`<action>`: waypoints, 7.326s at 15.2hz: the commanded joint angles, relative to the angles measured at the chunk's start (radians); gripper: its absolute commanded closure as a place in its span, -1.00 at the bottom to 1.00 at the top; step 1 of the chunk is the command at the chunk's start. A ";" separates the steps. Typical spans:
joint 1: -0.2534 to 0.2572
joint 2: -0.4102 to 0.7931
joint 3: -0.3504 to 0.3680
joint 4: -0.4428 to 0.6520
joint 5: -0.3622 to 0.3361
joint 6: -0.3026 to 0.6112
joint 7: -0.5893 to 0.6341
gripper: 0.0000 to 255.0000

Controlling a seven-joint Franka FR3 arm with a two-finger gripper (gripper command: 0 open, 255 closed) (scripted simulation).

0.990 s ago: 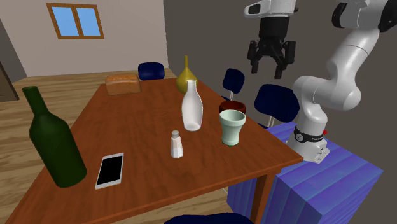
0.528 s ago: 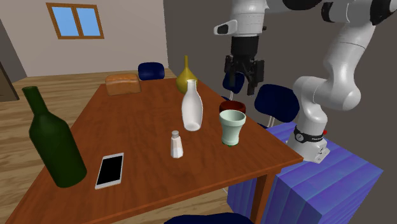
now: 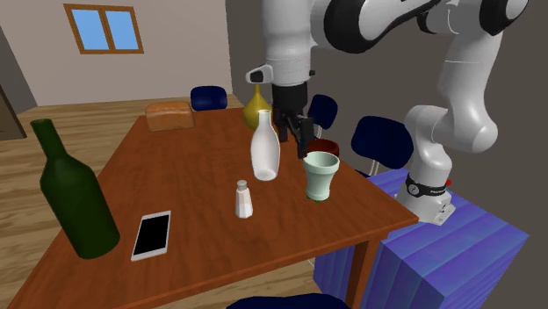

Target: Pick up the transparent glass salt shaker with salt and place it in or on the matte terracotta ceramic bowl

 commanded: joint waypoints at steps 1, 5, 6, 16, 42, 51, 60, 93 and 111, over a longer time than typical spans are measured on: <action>-0.009 0.079 -0.009 0.060 -0.011 0.000 -0.006 -1.00; -0.018 0.248 -0.019 0.209 -0.026 -0.014 -0.006 -1.00; -0.020 0.292 -0.021 0.251 -0.029 -0.021 -0.006 -1.00; -0.045 0.649 -0.043 0.621 -0.047 -0.096 -0.014 -1.00; -0.048 0.629 -0.045 0.555 -0.049 -0.050 -0.015 1.00; -0.047 0.606 -0.046 0.638 -0.049 -0.156 -0.026 1.00; -0.047 0.604 -0.048 0.756 -0.049 -0.275 -0.040 1.00; -0.168 -0.192 -0.157 -0.145 -0.178 -0.131 -0.236 1.00; -0.252 -0.429 -0.253 -0.471 -0.292 -0.010 -0.333 1.00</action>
